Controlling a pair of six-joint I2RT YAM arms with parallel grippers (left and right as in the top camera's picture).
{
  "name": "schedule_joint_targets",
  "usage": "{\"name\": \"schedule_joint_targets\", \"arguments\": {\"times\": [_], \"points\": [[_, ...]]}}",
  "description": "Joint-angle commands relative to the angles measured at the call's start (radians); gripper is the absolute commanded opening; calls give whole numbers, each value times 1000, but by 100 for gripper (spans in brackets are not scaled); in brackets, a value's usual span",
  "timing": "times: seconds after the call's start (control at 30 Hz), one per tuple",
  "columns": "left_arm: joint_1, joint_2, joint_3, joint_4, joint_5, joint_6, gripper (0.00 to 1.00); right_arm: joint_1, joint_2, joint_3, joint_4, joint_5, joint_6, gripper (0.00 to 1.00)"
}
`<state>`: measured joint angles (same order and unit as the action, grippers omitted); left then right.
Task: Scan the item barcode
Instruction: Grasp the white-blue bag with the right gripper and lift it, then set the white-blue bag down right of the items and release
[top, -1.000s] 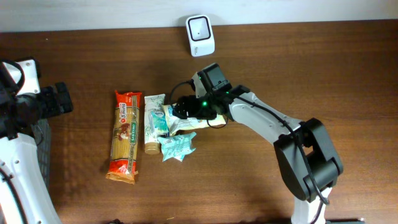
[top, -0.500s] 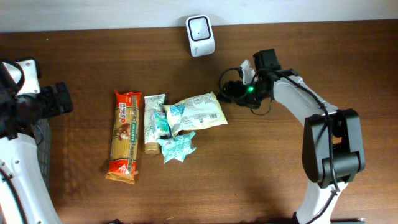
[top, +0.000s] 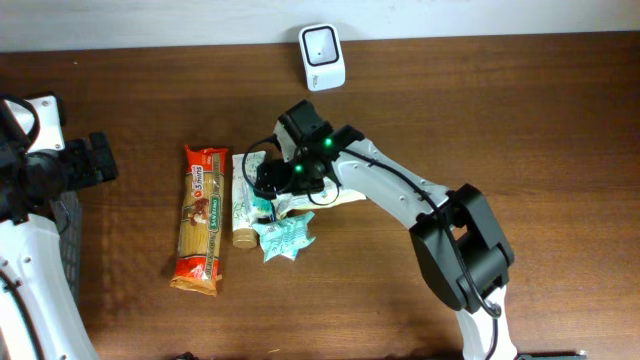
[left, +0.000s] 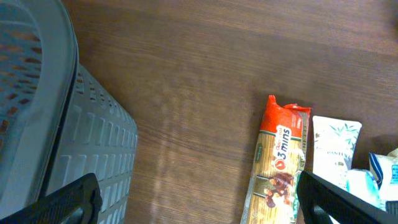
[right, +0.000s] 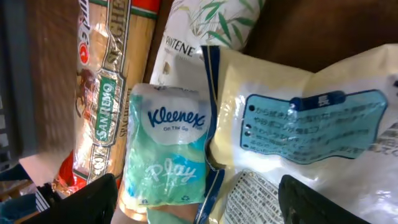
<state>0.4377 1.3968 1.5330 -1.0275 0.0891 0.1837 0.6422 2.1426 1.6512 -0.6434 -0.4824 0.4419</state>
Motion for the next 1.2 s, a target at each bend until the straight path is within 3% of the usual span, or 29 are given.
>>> {"name": "schedule_joint_targets", "arguments": {"times": [0.0, 0.13, 0.27, 0.4, 0.5, 0.67, 0.77, 1.0, 1.1, 1.17], "points": [[-2, -5, 0, 2, 0, 16, 99, 25, 14, 1, 12, 9, 12, 82], [-2, -5, 0, 2, 0, 16, 99, 39, 53, 1, 10, 5, 39, 80], [-2, -5, 0, 2, 0, 16, 99, 8, 54, 2, -109, 5, 18, 80], [-2, -5, 0, 2, 0, 16, 99, -69, 53, 3, -242, 7, -74, 80], [-2, -5, 0, 2, 0, 16, 99, -164, 51, 20, -359, 9, -224, 80], [-2, -5, 0, 1, 0, 16, 99, -288, 51, 61, -497, 217, -393, 85], [-2, -5, 0, 2, 0, 16, 99, -366, 51, 107, -544, 360, -399, 89], [-2, -5, 0, 2, 0, 16, 99, -478, 51, 311, -750, 223, -469, 89], [-2, -5, 0, 2, 0, 16, 99, -441, 53, 328, -728, 142, -468, 89], [-2, -5, 0, 2, 0, 16, 99, -397, 58, 322, -593, 238, -378, 83]]}}
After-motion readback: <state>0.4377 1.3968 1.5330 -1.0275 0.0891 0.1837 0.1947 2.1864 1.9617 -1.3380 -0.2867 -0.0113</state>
